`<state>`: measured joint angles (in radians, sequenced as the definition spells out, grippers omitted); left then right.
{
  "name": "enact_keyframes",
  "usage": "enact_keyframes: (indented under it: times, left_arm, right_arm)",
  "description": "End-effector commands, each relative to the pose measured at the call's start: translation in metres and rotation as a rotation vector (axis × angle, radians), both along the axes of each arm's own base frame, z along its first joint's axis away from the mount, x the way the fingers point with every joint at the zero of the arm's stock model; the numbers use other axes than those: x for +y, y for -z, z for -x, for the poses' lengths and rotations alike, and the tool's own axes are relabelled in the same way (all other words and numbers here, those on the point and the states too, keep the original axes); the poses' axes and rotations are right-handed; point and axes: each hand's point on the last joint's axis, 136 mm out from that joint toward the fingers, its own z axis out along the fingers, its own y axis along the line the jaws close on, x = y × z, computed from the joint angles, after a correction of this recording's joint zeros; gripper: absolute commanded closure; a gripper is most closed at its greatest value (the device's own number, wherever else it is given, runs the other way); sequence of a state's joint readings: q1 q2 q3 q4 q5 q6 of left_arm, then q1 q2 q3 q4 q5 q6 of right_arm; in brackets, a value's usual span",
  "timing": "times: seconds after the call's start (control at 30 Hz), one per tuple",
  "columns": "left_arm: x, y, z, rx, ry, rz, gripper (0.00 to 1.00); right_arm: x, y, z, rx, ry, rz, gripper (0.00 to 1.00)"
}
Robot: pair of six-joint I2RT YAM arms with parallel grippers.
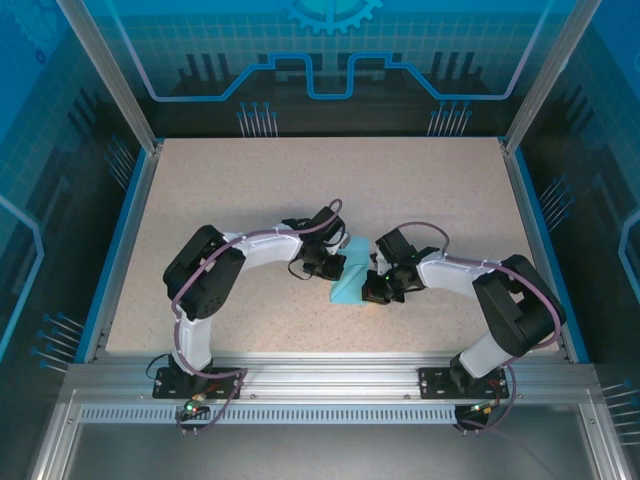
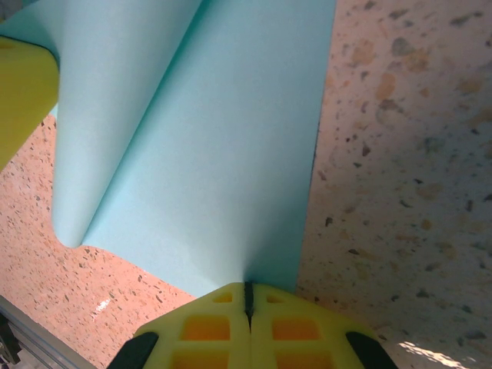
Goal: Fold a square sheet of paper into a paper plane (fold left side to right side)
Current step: Fold the triangle a second time at the center of the table.
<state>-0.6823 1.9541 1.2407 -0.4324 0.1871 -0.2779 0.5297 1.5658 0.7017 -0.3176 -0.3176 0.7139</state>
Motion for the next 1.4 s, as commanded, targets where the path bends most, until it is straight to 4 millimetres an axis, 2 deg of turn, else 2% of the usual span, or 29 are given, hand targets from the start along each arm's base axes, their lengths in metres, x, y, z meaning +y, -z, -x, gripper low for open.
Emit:
enact_keyframes:
  times: [0.0, 0.23, 0.53, 0.87, 1.0, 1.1, 1.2, 1.37]
  left_arm:
    - [0.007, 0.009, 0.0, 0.006, 0.013, -0.029, 0.92]
    - [0.007, 0.01, -0.001, 0.003, 0.01, -0.035, 0.92]
    - [0.008, -0.003, -0.003, -0.037, 0.015, -0.02, 0.92]
    - [0.011, 0.015, 0.002, 0.007, 0.017, -0.045, 0.92]
    - [0.014, 0.019, 0.007, 0.021, 0.02, -0.049, 0.92]
    - [0.014, 0.021, 0.009, 0.024, 0.019, -0.051, 0.92]
    - [0.014, 0.021, 0.008, 0.023, 0.021, -0.049, 0.92]
    - [0.013, 0.021, 0.009, 0.024, 0.022, -0.046, 0.92]
  right_arm:
    - [-0.014, 0.021, 0.021, 0.084, -0.02, 0.086, 1.0]
    - [-0.014, 0.021, 0.021, 0.087, -0.019, 0.087, 1.0]
    - [-0.015, 0.021, 0.021, 0.086, -0.016, 0.091, 1.0]
    - [-0.011, 0.017, 0.019, 0.076, -0.02, 0.069, 1.0]
    - [-0.003, 0.003, 0.01, 0.03, -0.01, -0.01, 1.0]
    - [0.004, -0.021, -0.006, -0.06, 0.015, -0.109, 1.0]
    - [0.003, -0.036, -0.018, -0.136, 0.045, -0.158, 1.0]
    - [0.013, -0.053, -0.038, -0.212, 0.081, -0.264, 1.0]
